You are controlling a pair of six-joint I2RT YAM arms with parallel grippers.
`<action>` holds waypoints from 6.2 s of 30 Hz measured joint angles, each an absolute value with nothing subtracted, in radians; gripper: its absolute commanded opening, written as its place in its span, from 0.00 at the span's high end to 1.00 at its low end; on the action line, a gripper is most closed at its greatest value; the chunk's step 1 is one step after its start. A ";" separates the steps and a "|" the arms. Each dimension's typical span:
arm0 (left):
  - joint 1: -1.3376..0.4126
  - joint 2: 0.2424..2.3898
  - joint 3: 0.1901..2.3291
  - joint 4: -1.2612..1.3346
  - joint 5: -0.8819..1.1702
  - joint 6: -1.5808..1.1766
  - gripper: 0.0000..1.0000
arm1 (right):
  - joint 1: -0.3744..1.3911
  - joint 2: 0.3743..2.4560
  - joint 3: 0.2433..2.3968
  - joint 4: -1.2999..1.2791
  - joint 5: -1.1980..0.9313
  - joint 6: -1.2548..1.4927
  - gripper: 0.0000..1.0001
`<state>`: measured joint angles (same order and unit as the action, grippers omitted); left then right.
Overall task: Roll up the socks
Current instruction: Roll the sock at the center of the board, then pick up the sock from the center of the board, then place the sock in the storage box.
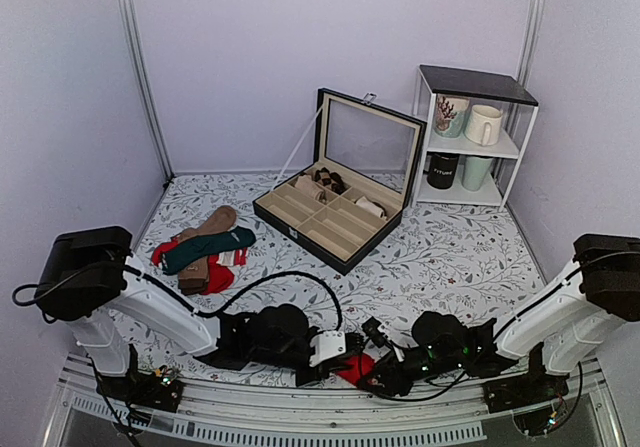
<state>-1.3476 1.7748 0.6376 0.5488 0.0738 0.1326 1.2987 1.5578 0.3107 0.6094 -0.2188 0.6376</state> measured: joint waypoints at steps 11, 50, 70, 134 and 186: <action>-1.320 1.859 0.739 0.491 0.164 -0.004 1.00 | 1.299 1.197 0.333 0.206 -0.033 0.549 0.00; -1.254 1.901 0.793 0.440 0.315 -0.069 1.00 | 1.135 1.429 0.357 0.352 -0.402 0.572 0.43; -1.248 1.820 0.767 0.358 0.217 -0.059 0.20 | 1.111 1.532 0.345 0.499 -0.439 0.670 1.00; -0.936 1.250 0.564 0.133 0.032 -0.019 0.01 | 0.535 2.228 1.665 -0.140 -0.132 -0.358 1.00; -0.926 1.250 0.549 0.144 0.075 0.000 0.00 | 0.495 2.367 1.833 -0.310 -0.297 -0.070 0.53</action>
